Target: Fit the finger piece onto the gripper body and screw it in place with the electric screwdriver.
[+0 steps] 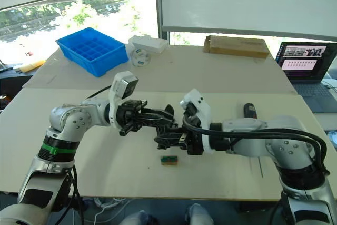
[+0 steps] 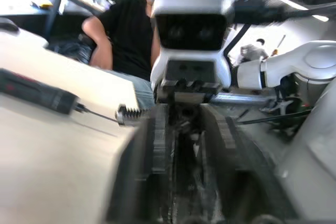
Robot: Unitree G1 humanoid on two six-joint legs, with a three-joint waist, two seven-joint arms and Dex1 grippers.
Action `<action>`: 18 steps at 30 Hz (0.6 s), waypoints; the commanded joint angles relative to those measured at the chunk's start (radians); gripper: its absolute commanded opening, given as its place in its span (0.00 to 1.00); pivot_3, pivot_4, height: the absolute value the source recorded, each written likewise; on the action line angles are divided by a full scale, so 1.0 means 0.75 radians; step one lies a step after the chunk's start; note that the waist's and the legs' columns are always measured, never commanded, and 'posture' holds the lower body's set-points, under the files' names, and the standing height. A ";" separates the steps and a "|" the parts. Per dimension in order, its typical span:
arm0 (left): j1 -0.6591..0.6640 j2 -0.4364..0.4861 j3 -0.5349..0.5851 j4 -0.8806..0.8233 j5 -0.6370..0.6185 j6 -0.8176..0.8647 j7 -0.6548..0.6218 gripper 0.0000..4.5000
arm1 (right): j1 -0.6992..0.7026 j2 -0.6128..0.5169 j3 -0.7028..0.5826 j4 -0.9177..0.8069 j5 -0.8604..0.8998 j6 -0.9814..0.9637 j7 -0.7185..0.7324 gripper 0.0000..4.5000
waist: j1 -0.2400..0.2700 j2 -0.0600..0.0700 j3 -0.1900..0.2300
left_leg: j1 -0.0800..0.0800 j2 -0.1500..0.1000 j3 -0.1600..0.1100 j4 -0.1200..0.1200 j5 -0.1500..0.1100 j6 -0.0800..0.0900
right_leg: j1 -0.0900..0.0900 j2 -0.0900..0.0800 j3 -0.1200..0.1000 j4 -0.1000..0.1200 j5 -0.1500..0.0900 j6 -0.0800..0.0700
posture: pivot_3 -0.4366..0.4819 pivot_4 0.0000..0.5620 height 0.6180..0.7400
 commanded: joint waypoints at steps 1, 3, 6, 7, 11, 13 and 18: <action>0.023 0.054 0.056 0.015 0.106 -0.213 -0.092 0.72 | 0.072 -0.028 -0.132 -0.111 -0.034 -0.113 0.131 0.09 | 0.001 0.000 0.000 | 0.000 0.000 0.000 0.000 0.000 0.000 | 0.000 0.000 0.000 0.000 0.000 0.000 | 0.48 0.27 1.00; 0.067 0.169 0.013 0.127 0.296 -0.521 -0.287 0.97 | 0.162 -0.014 -0.188 -0.127 -0.115 -0.190 0.193 0.09 | -0.002 0.000 0.000 | 0.000 0.000 0.000 0.000 0.000 0.000 | 0.000 0.001 -0.003 0.000 0.000 0.000 | 0.48 0.27 1.00; 0.103 0.245 -0.016 0.291 0.450 -0.794 -0.418 1.00 | 0.273 0.004 -0.223 -0.168 -0.312 -0.336 0.363 0.09 | -0.003 0.000 0.000 | 0.002 0.001 0.003 -0.001 0.000 0.000 | 0.000 0.003 -0.004 0.000 0.000 0.000 | 0.48 0.27 1.00; 0.114 0.243 -0.007 0.355 0.481 -0.859 -0.420 1.00 | 0.307 0.013 -0.224 -0.178 -0.394 -0.398 0.420 0.09 | 0.000 0.000 0.000 | 0.002 0.001 0.003 -0.001 0.000 -0.001 | 0.000 0.002 -0.004 0.000 0.000 0.000 | 0.48 0.27 1.00; 0.148 0.192 -0.006 0.583 0.623 -1.149 -0.412 1.00 | 0.380 0.027 -0.159 -0.167 -0.665 -0.558 0.578 0.09 | 0.012 0.000 0.000 | -0.001 0.001 0.002 0.000 0.000 0.000 | -0.001 0.001 -0.004 -0.002 0.000 0.001 | 0.48 0.27 1.00; 0.150 0.140 -0.027 0.717 0.706 -1.285 -0.374 1.00 | 0.400 0.044 -0.128 -0.154 -0.786 -0.661 0.671 0.09 | 0.019 0.000 0.000 | -0.002 0.000 0.002 0.001 -0.001 0.002 | -0.002 0.000 -0.005 -0.002 0.000 0.001 | 0.48 0.27 1.00; 0.105 -0.023 -0.054 0.929 0.818 -1.423 -0.284 1.00 | 0.404 0.080 -0.112 -0.145 -0.884 -0.730 0.752 0.09 | 0.028 0.000 0.000 | -0.004 0.000 0.001 0.003 -0.002 0.003 | -0.002 0.000 -0.007 -0.003 0.001 0.002 | 0.48 0.27 1.00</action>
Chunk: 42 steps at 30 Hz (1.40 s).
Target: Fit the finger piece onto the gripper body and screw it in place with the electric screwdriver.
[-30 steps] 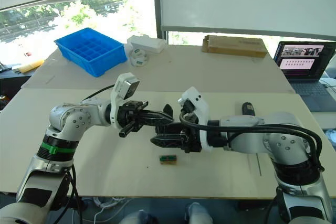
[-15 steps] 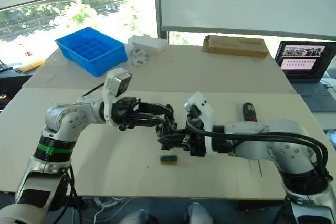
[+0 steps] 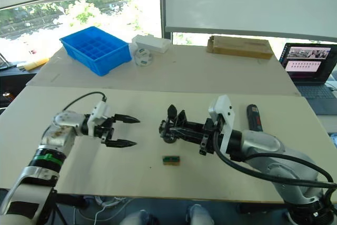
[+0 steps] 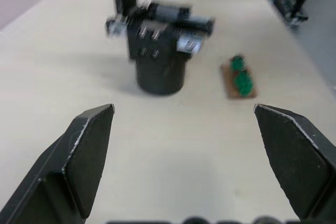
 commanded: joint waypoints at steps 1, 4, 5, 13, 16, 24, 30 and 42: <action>-0.069 -0.086 -0.016 0.094 0.060 -0.100 0.042 1.00 | -0.017 0.015 -0.024 -0.030 -0.034 -0.059 0.045 0.09 | 0.002 0.000 0.000 | 0.000 0.000 0.000 0.001 0.000 0.000 | 0.000 0.000 0.000 0.000 0.000 0.000 | 0.48 0.27 1.00; -0.122 -0.174 -0.035 0.211 0.124 -0.179 0.100 1.00 | -0.025 0.022 -0.031 -0.041 -0.031 -0.048 0.044 0.09 | 0.002 0.000 0.000 | 0.000 0.000 -0.001 0.001 0.000 0.000 | 0.000 0.000 -0.001 0.000 0.000 0.000 | 0.48 0.27 1.00; -0.139 -0.197 -0.037 0.244 0.134 -0.185 0.109 1.00 | -0.027 0.023 -0.033 -0.046 -0.029 -0.043 0.041 0.09 | 0.002 -0.001 0.000 | 0.000 0.000 -0.002 0.001 0.000 0.001 | 0.000 0.000 -0.001 0.000 0.000 -0.001 | 0.48 0.27 1.00; -0.269 -0.340 -0.049 0.480 0.236 -0.274 0.177 1.00 | 0.010 0.031 -0.030 -0.075 -0.030 -0.033 0.021 0.09 | -0.002 -0.001 0.000 | 0.000 0.000 -0.003 0.002 -0.001 0.003 | 0.001 0.000 -0.001 0.000 0.001 -0.001 | 0.48 0.27 1.00; -0.294 -0.370 -0.054 0.535 0.268 -0.299 0.183 1.00 | 0.030 0.029 -0.031 -0.076 -0.045 -0.044 0.029 0.09 | -0.001 -0.001 0.000 | 0.000 0.000 -0.003 0.002 -0.002 0.004 | 0.001 -0.001 -0.002 0.000 0.001 0.000 | 0.48 0.27 1.00; -0.310 -0.420 -0.030 0.576 0.278 -0.303 0.189 1.00 | 0.076 0.034 -0.026 -0.079 -0.090 -0.063 0.048 0.09 | -0.001 -0.001 0.000 | -0.002 0.000 -0.004 0.005 -0.004 0.007 | 0.002 -0.002 -0.003 0.000 0.001 0.001 | 0.48 0.27 1.00; -0.307 -0.415 -0.031 0.591 0.303 -0.329 0.205 0.73 | 0.095 0.049 -0.018 -0.081 -0.124 -0.072 0.062 0.09 | -0.001 -0.001 0.000 | -0.002 0.000 -0.005 0.007 -0.004 0.008 | 0.002 -0.002 -0.003 0.001 0.002 0.001 | 0.48 0.27 1.00; -0.284 -0.423 -0.039 0.550 0.316 -0.352 0.228 0.51 | -0.100 0.195 0.201 0.206 -0.511 -0.361 0.205 0.09 | -0.008 -0.001 0.000 | -0.003 0.000 -0.005 0.009 -0.004 0.008 | 0.002 -0.002 -0.004 0.001 0.002 0.002 | 0.48 0.27 1.00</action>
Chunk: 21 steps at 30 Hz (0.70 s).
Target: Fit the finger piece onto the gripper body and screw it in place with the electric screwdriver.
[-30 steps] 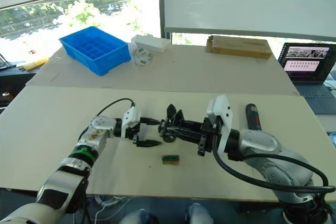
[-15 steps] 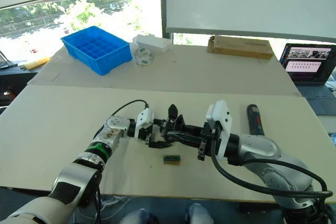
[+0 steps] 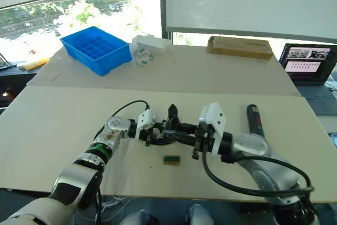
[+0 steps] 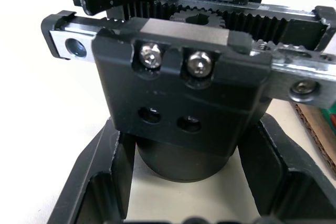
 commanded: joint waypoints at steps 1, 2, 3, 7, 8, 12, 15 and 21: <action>0.009 -0.004 0.002 -0.040 0.008 -0.009 0.001 0.51 | -0.078 0.047 0.045 0.100 -0.106 -0.126 0.056 0.09 | 0.001 0.000 0.000 | 0.000 0.000 0.000 0.000 0.000 0.000 | 0.000 0.000 0.000 0.000 0.000 0.000 | 0.48 0.27 1.00; 0.011 -0.005 0.001 -0.043 0.009 -0.006 0.000 0.51 | -0.087 0.056 0.051 0.119 -0.120 -0.138 0.065 0.09 | 0.001 0.000 0.000 | -0.001 0.000 0.000 0.000 0.000 0.000 | 0.000 0.000 -0.001 0.000 0.000 0.000 | 0.48 0.27 1.00; 0.012 -0.006 0.000 -0.047 0.009 -0.001 -0.002 0.51 | -0.103 0.066 0.063 0.151 -0.139 -0.154 0.081 0.09 | 0.001 0.000 0.000 | -0.001 0.000 0.000 0.000 0.000 0.000 | 0.000 0.000 -0.001 0.000 0.000 0.000 | 0.48 0.27 1.00; 0.018 -0.005 -0.004 -0.059 0.011 0.018 -0.005 0.51 | -0.155 0.109 0.106 0.243 -0.185 -0.164 0.120 0.09 | -0.003 0.000 0.000 | -0.001 0.000 0.000 0.001 0.000 0.000 | 0.000 0.000 -0.001 0.000 0.000 0.001 | 0.48 0.27 1.00; 0.019 -0.004 -0.006 -0.061 0.013 0.020 -0.004 0.51 | -0.161 0.116 0.116 0.256 -0.197 -0.166 0.130 0.09 | -0.002 0.000 0.000 | -0.001 0.000 0.000 0.001 0.000 0.000 | 0.000 0.000 -0.001 0.000 0.000 0.001 | 0.48 0.27 1.00; 0.026 0.001 -0.008 -0.070 0.015 0.030 -0.006 0.51 | -0.168 0.149 0.169 0.295 -0.252 -0.162 0.148 0.09 | -0.004 0.000 0.000 | -0.001 0.000 0.000 0.001 0.000 0.000 | 0.000 -0.001 -0.002 0.001 0.000 0.001 | 0.48 0.27 1.00; 0.031 0.005 -0.008 -0.079 0.016 0.038 -0.008 0.51 | -0.171 0.164 0.177 0.315 -0.279 -0.151 0.148 0.09 | -0.004 0.000 0.000 | -0.001 0.000 0.000 0.001 0.000 0.000 | 0.000 -0.001 -0.002 0.001 0.000 0.001 | 0.48 0.27 1.00; 0.035 0.008 -0.010 -0.085 0.016 0.048 -0.013 0.51 | -0.176 0.150 0.188 0.370 -0.339 -0.162 0.179 0.09 | -0.009 0.000 0.000 | -0.001 0.000 0.000 0.001 0.000 0.000 | 0.000 0.000 -0.002 0.001 0.000 0.001 | 0.48 0.27 1.00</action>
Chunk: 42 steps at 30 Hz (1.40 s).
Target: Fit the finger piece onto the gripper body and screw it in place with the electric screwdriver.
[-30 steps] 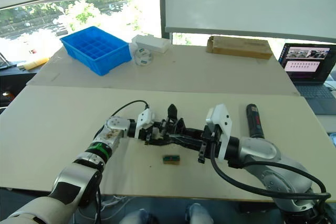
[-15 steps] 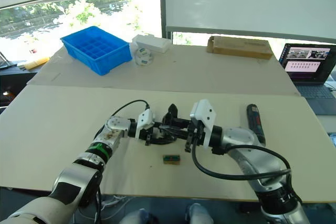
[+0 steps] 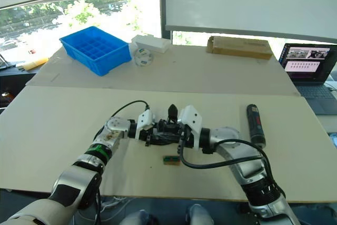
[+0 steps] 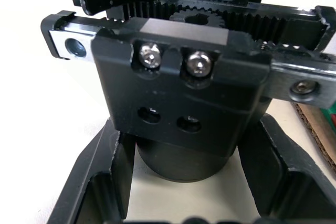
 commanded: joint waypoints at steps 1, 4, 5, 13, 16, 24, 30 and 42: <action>0.009 0.001 -0.009 -0.030 0.012 0.013 -0.009 0.51 | -0.022 -0.011 -0.016 0.005 -0.029 -0.031 0.021 0.09 | -0.001 0.000 0.000 | 0.000 0.000 0.000 0.000 0.000 0.000 | 0.000 0.000 0.000 0.000 0.000 0.000 | 0.48 0.27 1.00; 0.010 0.002 -0.008 -0.033 0.011 0.016 -0.009 0.51 | -0.023 -0.009 -0.032 0.007 -0.032 -0.037 0.031 0.09 | -0.001 0.000 0.000 | 0.000 0.000 0.000 0.000 0.000 0.000 | 0.000 0.000 0.000 0.000 0.000 0.000 | 0.48 0.27 1.00; 0.011 0.002 -0.008 -0.033 0.012 0.017 -0.008 0.51 | -0.024 -0.004 -0.040 0.007 -0.030 -0.047 0.034 0.09 | -0.001 0.000 0.000 | 0.000 0.000 0.000 0.000 0.000 0.000 | 0.000 0.000 0.000 0.000 0.000 0.000 | 0.48 0.27 1.00; 0.019 0.006 -0.010 -0.044 0.013 0.024 -0.007 0.51 | -0.043 0.031 -0.066 0.001 -0.010 -0.079 0.036 0.09 | -0.003 0.000 0.000 | 0.000 0.000 0.000 0.000 0.000 0.000 | 0.000 0.000 0.000 0.000 0.000 0.000 | 0.48 0.27 1.00; 0.025 0.007 -0.012 -0.049 0.013 0.024 -0.008 0.51 | -0.049 0.050 -0.082 -0.003 0.004 -0.092 0.047 0.09 | -0.004 0.000 0.000 | 0.000 0.000 0.000 0.000 0.000 0.000 | 0.000 0.000 0.000 0.000 0.000 0.000 | 0.48 0.27 1.00; 0.023 0.008 -0.015 -0.045 0.018 0.019 -0.006 0.51 | -0.053 0.036 -0.077 0.025 -0.041 -0.071 0.049 0.09 | -0.007 0.000 0.000 | 0.000 0.000 0.000 0.000 0.000 0.000 | 0.000 0.000 0.000 0.000 0.000 0.000 | 0.48 0.27 1.00; 0.026 0.011 -0.015 -0.039 0.021 0.016 -0.005 0.51 | -0.045 0.020 -0.045 0.053 -0.090 -0.065 0.048 0.09 | -0.008 0.000 0.000 | 0.000 0.000 0.000 0.000 0.000 0.000 | 0.000 0.000 0.000 0.000 0.000 0.000 | 0.48 0.27 1.00; 0.033 0.016 -0.016 -0.038 0.023 0.020 -0.005 0.51 | -0.050 -0.017 -0.010 0.055 -0.101 0.058 0.083 0.09 | -0.011 0.001 0.000 | 0.001 0.000 0.000 0.000 0.000 0.000 | 0.000 0.000 0.000 0.001 0.000 0.000 | 0.48 0.27 1.00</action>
